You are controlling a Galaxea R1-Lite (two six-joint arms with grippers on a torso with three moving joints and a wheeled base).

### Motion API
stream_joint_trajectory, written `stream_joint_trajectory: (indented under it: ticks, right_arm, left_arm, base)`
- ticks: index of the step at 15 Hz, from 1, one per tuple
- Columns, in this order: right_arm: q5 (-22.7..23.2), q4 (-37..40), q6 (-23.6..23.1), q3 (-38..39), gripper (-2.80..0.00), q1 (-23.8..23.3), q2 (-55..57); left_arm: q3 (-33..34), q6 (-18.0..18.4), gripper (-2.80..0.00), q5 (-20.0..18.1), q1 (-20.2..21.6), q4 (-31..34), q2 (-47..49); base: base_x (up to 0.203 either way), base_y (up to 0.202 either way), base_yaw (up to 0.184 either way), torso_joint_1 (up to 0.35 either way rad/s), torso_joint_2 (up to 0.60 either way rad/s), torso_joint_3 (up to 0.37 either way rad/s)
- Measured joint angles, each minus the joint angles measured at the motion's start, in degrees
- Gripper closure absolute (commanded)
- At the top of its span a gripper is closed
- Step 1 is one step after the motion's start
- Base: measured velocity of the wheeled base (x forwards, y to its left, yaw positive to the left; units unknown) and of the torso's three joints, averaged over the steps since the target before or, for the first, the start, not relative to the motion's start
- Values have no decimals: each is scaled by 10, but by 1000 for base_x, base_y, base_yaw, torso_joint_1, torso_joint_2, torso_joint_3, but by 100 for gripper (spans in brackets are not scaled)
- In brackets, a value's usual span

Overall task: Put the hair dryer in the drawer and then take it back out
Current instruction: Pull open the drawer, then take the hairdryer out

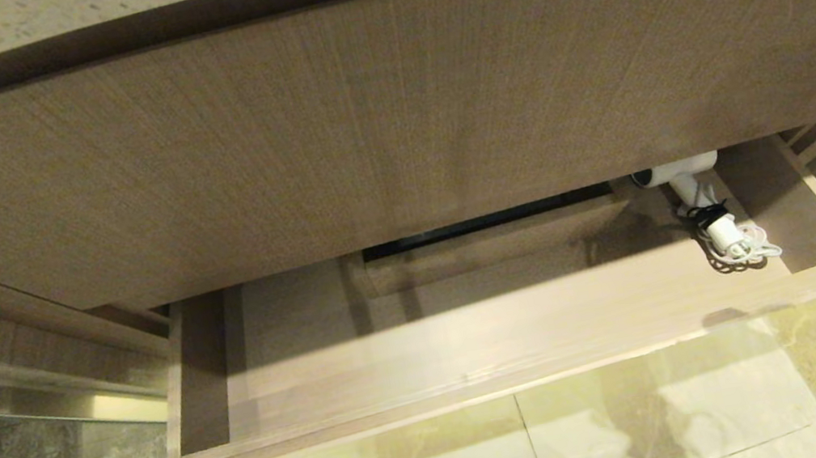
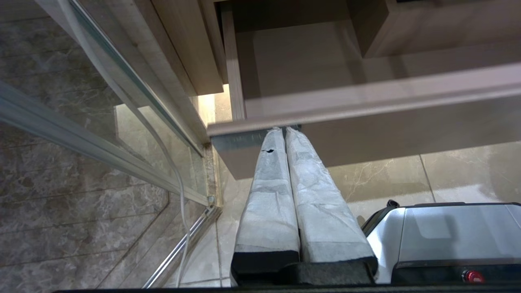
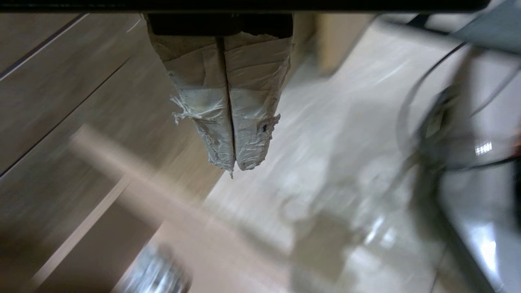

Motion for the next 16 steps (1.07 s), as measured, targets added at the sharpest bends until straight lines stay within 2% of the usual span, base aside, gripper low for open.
stream_joint_trajectory:
  ticks: [1,2,5,7,9,12,16]
  right_arm:
    - [-3,24,42,8,0,-1,-15]
    - [-4,30,86,25,-280,-1,-32]
    - [-6,29,222,58,-280,-1,-37]
    - [-23,22,277,67,-280,-1,-23]
    - [-42,-2,306,75,-280,-1,7]
    - [-57,-86,342,77,-280,-2,86]
    - [-63,-144,353,45,-280,-59,191]
  left_arm:
    - [0,0,0,0,0,0,0]
    - [0,0,0,0,0,0,0]
    - [0,0,0,0,0,-1,0]
    - [0,0,0,0,0,-1,0]
    - [0,0,0,0,0,0,0]
    - [0,0,0,0,0,-1,0]
    - [0,0,0,0,0,-1,0]
  base:
    - [0,0,0,0,0,0]
    - [0,0,0,0,0,0]
    - [0,0,0,0,0,0]
    - [0,0,0,0,0,0]
    - [0,0,0,0,0,0]
    - [0,0,0,0,0,0]
    - [0,0,0,0,0,0]
